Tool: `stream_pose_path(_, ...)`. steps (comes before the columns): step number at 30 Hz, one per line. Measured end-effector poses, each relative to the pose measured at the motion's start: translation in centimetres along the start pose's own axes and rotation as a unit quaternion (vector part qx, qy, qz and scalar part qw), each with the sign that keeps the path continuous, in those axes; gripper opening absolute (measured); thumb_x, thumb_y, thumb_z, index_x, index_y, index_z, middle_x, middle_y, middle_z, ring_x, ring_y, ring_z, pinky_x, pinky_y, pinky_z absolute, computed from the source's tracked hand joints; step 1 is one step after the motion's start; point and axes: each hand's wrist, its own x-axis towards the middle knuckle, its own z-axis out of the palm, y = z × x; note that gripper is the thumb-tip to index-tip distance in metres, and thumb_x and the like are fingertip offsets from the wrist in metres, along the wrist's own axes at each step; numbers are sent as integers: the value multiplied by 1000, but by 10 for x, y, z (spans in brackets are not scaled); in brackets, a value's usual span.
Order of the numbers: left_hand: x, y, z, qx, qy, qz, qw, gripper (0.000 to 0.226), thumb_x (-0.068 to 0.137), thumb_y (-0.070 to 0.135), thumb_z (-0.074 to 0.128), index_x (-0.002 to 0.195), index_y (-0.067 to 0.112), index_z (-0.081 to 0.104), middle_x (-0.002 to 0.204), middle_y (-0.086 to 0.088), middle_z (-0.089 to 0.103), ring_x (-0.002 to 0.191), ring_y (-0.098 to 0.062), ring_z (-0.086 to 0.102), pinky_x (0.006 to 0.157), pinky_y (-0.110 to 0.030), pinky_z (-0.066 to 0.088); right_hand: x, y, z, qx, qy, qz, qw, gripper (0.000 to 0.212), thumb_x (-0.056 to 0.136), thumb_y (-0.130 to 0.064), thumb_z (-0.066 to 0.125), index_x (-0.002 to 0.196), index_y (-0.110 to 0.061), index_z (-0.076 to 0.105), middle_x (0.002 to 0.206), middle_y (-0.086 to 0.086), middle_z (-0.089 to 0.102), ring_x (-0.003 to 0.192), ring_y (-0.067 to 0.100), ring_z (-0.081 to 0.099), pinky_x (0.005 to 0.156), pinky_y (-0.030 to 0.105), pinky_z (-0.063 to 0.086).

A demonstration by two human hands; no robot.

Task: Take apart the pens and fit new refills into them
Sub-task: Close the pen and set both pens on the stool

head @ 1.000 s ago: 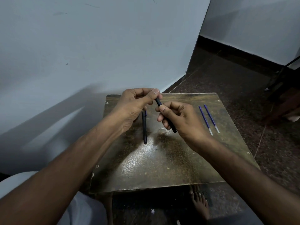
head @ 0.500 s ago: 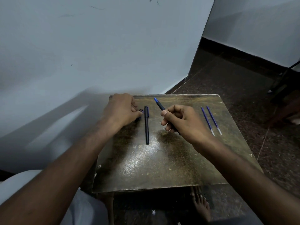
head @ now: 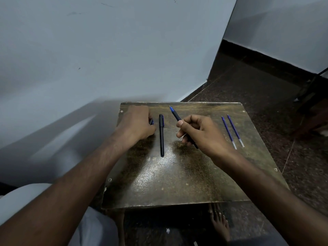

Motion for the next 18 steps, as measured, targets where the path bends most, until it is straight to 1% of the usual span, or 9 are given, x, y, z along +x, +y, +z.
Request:
stream_pose_path(2, -1, 0, -1, -2, -3, -5, 1000, 18, 87, 24, 78, 104, 22, 71, 92, 1, 74, 95, -22, 70, 92, -35, 56, 0, 0, 1, -7, -2, 2, 1000, 18, 107, -28, 65, 107, -12, 74, 90, 8, 83, 70, 14, 73, 64, 26, 56)
stream_pose_path(4, -2, 0, -4, -21, 13, -12, 1000, 19, 89, 22, 79, 105, 24, 70, 98, -1, 74, 101, -25, 71, 98, -39, 59, 1, 0, 2, -15, -6, 6, 1000, 18, 107, -28, 65, 106, -12, 74, 90, 7, 83, 68, 13, 73, 59, 22, 54)
stream_pose_path(6, -1, -2, -7, -58, 42, -7, 997, 19, 90, 21, 81, 106, 24, 71, 92, 2, 72, 96, -22, 72, 94, -37, 60, 1, 0, 3, -19, -16, 18, 1000, 17, 107, -26, 65, 106, -11, 73, 90, 7, 84, 67, 13, 73, 55, 20, 51)
stream_pose_path(8, 0, -1, -13, -135, 65, -7, 989, 20, 90, 28, 86, 102, 27, 70, 83, 11, 73, 82, -8, 71, 83, -26, 59, 1, 1, 4, -23, -22, 22, 999, 14, 108, -23, 64, 106, -11, 71, 89, 7, 84, 67, 14, 74, 54, 23, 52)
stream_pose_path(9, 1, 2, -15, -202, 69, -16, 977, 20, 89, 32, 87, 101, 28, 71, 81, 12, 75, 77, -3, 72, 76, -20, 57, 1, 2, 3, -27, -22, 21, 999, 12, 108, -22, 64, 106, -12, 70, 89, 7, 84, 67, 14, 75, 54, 24, 52)
stream_pose_path(10, 1, 5, -17, -285, 67, -27, 956, 19, 90, 34, 87, 101, 28, 72, 82, 9, 80, 76, -4, 77, 75, -19, 59, 1, 3, 3, -32, -23, 18, 999, 11, 108, -21, 64, 107, -12, 70, 89, 6, 84, 67, 15, 76, 55, 25, 53)
stream_pose_path(13, 3, 12, -20, -477, 60, -60, 875, 18, 93, 27, 86, 106, 20, 76, 90, -2, 85, 83, -12, 84, 86, -35, 68, 1, 1, 4, -42, -40, 21, 998, 11, 108, -21, 63, 110, -11, 69, 90, 5, 85, 70, 18, 79, 58, 29, 57)
stream_pose_path(15, 4, 14, -20, -535, 58, -72, 840, 20, 94, 23, 86, 108, 15, 75, 85, -2, 85, 85, -15, 85, 87, -36, 69, 0, 0, 5, -42, -53, 25, 997, 12, 108, -20, 63, 112, -11, 69, 90, 5, 85, 71, 20, 79, 59, 29, 58)
stream_pose_path(18, 4, 14, -19, -541, 57, -70, 836, 26, 93, 23, 87, 111, 12, 73, 79, 5, 85, 83, -14, 85, 81, -31, 69, -2, -3, 6, -42, -56, 24, 997, 13, 108, -20, 62, 113, -10, 69, 91, 6, 85, 72, 20, 79, 58, 28, 58)
